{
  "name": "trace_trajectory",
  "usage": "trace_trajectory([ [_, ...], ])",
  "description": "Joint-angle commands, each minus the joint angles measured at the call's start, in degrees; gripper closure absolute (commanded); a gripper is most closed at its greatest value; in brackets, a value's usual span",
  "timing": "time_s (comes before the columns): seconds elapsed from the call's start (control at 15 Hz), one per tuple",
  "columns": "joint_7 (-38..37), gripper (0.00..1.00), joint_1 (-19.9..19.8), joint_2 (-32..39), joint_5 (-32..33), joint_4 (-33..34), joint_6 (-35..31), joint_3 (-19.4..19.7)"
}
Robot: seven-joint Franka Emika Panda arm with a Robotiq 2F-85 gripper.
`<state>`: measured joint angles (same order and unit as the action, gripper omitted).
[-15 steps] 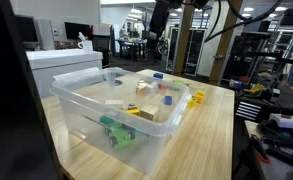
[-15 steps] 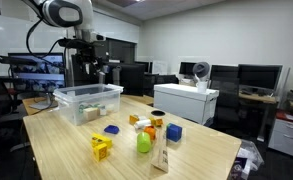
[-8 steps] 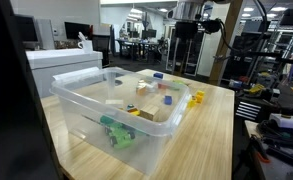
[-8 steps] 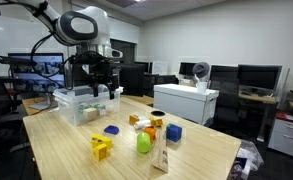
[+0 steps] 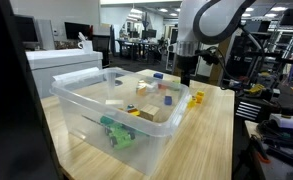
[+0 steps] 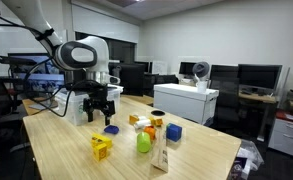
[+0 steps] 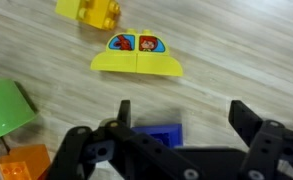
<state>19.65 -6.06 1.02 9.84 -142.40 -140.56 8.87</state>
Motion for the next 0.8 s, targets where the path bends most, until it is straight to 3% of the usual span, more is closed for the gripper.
trace_trajectory([
  [0.0, -1.64, 0.00, -0.71, 4.50, 1.90, 1.19, -5.03, -0.38],
  [0.07, -1.67, 0.00, -0.62, 5.82, 1.71, 1.84, -6.21, -0.50],
  [0.13, -1.44, 0.25, -0.63, 6.85, 1.43, 2.25, -7.36, -0.58],
  [0.2, -1.26, 0.27, -0.70, 7.70, 1.10, 2.61, -7.91, -0.63],
  [0.33, -0.85, 0.09, -0.83, 8.74, 1.04, 3.01, -8.74, -0.67],
  [0.47, -0.43, 0.01, -0.95, 9.38, 0.84, 3.47, -9.24, -0.77],
  [0.73, -0.48, 0.00, -0.97, 10.53, 1.31, 4.42, -10.47, -0.69],
])
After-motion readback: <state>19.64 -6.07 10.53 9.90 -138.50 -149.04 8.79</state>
